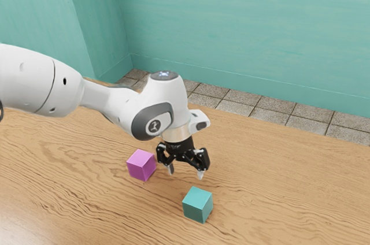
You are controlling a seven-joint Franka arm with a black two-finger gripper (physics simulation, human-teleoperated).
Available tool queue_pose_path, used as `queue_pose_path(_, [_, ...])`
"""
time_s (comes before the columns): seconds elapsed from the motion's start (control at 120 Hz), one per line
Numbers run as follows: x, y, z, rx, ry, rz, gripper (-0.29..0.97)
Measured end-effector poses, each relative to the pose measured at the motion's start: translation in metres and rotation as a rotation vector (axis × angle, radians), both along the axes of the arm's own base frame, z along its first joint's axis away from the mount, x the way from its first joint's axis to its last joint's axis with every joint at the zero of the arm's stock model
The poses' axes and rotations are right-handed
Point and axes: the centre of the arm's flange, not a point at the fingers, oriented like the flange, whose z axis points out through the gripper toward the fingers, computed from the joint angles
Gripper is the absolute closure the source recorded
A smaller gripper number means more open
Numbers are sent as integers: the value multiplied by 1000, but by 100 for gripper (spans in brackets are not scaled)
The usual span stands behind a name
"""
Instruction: Pick up the blue block with one arm, and put the blue block on the pink block with one arm
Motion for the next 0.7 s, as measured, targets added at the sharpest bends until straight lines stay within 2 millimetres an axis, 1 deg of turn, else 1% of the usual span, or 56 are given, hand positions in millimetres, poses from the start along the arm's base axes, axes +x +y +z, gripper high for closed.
queue_pose_path(0.092, [1,-4,-2,-3,-24,-70,0])
queue_pose_path(0.117, [-1,-5,5,-1,-40,-87,0])
queue_pose_path(0.15, [-9,-9,15,5,-59,-112,0])
queue_pose_path(0.192, [-18,-14,23,12,-73,-139,0])
queue_pose_path(0.25, [-27,-21,29,8,-83,-161,0])
queue_pose_path(0.333, [-32,-24,35,-2,-94,-171,0])
queue_pose_path(0.392, [-33,-25,33,-7,-92,-177,0])
queue_pose_path(0.542, [-35,-33,13,-19,-70,-200,0])
queue_pose_path(0.7, [-37,-39,7,-44,-61,-177,0])
